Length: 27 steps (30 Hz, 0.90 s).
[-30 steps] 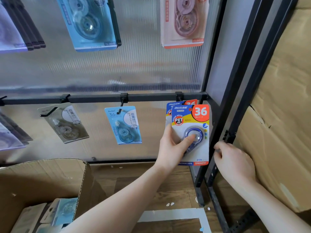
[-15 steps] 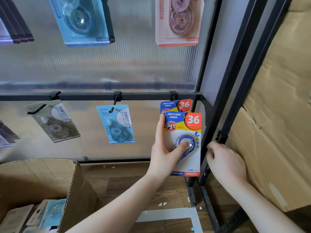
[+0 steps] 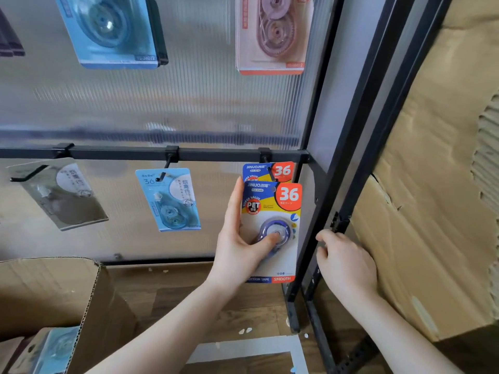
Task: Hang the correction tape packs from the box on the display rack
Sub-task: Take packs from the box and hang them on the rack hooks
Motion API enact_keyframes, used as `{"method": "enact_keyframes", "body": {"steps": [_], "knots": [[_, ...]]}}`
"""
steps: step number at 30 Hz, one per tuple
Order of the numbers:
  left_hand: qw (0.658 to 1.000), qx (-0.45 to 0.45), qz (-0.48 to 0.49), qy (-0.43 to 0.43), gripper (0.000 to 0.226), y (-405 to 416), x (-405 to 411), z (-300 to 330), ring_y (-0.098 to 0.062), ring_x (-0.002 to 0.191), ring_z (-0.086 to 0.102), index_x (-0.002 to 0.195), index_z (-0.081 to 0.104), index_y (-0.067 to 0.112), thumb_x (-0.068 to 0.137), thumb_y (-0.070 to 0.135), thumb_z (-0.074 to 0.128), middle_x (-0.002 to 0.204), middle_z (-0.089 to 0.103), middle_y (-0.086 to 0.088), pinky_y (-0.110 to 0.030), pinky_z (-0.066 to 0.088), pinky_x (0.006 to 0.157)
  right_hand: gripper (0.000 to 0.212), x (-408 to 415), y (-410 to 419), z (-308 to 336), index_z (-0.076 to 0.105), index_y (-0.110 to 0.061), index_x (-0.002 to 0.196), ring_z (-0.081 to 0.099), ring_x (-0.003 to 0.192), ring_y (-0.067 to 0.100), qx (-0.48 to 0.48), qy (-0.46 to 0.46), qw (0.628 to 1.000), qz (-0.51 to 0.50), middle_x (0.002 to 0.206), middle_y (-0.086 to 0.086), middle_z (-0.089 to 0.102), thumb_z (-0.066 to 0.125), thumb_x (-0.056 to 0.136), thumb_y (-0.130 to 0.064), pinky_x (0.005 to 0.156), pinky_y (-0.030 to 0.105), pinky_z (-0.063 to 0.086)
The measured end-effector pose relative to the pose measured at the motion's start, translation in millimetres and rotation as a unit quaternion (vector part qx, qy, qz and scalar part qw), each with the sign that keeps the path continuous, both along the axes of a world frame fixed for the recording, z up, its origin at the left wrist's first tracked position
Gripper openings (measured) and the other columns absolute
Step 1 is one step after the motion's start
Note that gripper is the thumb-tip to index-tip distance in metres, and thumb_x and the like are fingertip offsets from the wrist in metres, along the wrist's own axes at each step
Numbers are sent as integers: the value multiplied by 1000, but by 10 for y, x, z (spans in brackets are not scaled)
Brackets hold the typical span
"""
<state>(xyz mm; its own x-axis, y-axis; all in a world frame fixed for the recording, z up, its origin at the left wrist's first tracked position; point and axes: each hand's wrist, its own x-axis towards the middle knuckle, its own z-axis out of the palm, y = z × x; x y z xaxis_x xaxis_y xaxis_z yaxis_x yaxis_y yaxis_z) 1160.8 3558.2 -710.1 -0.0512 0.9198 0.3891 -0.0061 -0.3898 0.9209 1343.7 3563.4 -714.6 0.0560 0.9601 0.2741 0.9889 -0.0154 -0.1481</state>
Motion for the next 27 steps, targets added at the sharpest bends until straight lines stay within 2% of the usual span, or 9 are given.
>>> {"method": "enact_keyframes", "body": {"steps": [4,7,11,14,16,18,22,25,27], "knots": [[999,7,-13,36,93,76,45,80,5,127,45,138,28,48,77,-5,74,137,43,33,-26,46,100,30,14,-6,6,50,-27,127,63,91,13,2,-2,1000,-4,115,-5,60,44,98,-25,56,18,33],[999,-7,-18,49,87,92,77,164,16,112,51,141,30,40,79,-2,73,119,47,41,-16,50,90,32,3,-9,10,48,-29,129,63,95,12,3,-7,1000,-5,119,-6,59,43,98,-25,55,18,29],[1000,-11,2,28,81,71,109,231,15,105,55,143,33,35,79,7,74,117,51,33,-11,49,81,30,-4,6,-6,51,-28,126,64,92,14,7,-6,1000,-8,116,-4,60,44,97,-25,59,20,36],[999,-4,51,12,69,113,146,263,7,108,59,133,44,40,76,19,79,117,59,25,-21,50,91,29,-9,7,-14,52,-27,124,64,90,15,7,-6,1000,-13,115,-4,61,45,96,-25,61,22,43],[996,-8,88,-12,47,183,170,295,-2,99,65,115,58,40,77,22,79,109,67,15,-33,55,88,29,-13,11,-18,53,-27,124,64,91,16,10,-8,1000,-17,114,-4,61,45,96,-26,59,22,41],[992,-21,120,-21,30,256,185,345,-11,88,68,96,61,39,78,21,78,99,70,8,-45,56,81,30,-11,13,-23,54,-27,124,64,92,17,9,-4,1000,-20,113,-3,61,47,96,-26,58,23,37],[994,-37,102,23,38,386,161,433,-9,90,68,99,55,50,78,24,73,100,71,8,-41,56,84,28,-7,4,6,54,-27,123,63,93,19,-3,-8,1000,-17,113,-2,60,45,96,-24,59,24,37],[994,-52,82,60,13,437,164,471,-19,90,68,91,68,30,79,31,67,90,73,3,-47,54,84,26,-7,-5,23,54,-27,121,63,91,17,-4,-5,1000,-10,113,-3,60,46,97,-23,59,22,37],[994,-55,78,52,17,448,166,471,-25,89,68,89,69,11,85,28,67,86,73,-4,-51,53,83,26,-7,-9,28,54,-28,122,63,91,16,-4,-2,1000,-8,113,-4,59,45,97,-23,60,22,39]]}}
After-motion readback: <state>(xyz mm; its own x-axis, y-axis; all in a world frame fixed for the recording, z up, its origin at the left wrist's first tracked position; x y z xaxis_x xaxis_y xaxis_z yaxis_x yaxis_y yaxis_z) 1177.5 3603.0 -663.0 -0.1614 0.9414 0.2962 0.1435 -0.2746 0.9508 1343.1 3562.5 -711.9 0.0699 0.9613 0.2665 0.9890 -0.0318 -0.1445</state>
